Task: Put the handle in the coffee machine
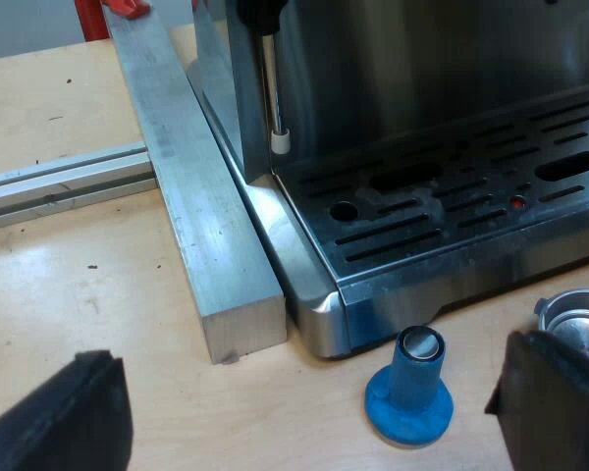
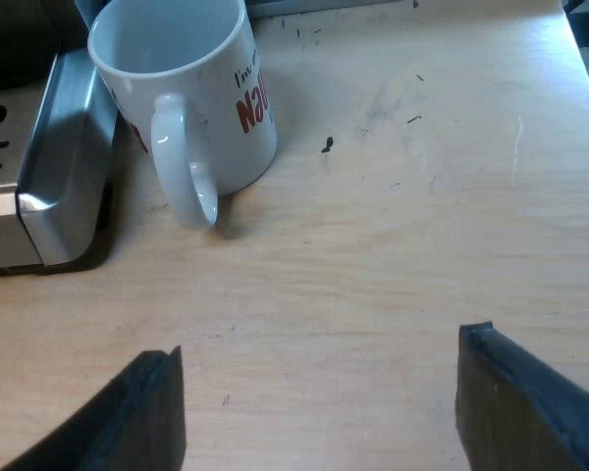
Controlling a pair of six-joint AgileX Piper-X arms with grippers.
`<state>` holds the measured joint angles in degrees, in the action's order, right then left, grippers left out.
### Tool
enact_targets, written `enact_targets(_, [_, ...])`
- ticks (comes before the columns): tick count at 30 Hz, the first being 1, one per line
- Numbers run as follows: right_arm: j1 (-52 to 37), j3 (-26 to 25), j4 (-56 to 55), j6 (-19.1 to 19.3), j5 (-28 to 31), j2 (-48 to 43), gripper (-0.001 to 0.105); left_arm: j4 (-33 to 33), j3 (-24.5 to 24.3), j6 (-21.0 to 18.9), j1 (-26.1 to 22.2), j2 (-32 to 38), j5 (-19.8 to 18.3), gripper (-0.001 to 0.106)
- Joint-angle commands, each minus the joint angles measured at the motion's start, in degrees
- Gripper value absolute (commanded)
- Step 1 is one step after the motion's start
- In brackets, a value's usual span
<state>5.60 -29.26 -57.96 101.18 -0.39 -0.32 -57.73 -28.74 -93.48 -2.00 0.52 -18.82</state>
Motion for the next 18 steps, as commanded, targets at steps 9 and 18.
enact_targets(9, [-0.3,-0.2,0.3,0.2,0.4,-2.7,0.060,0.8,-0.1,-0.8,0.1,8.1,-0.2,0.077])
enact_targets(18, [-0.3,-1.7,0.3,0.1,0.4,-2.2,0.060,0.9,-1.0,-0.8,0.5,7.4,-3.8,0.077])
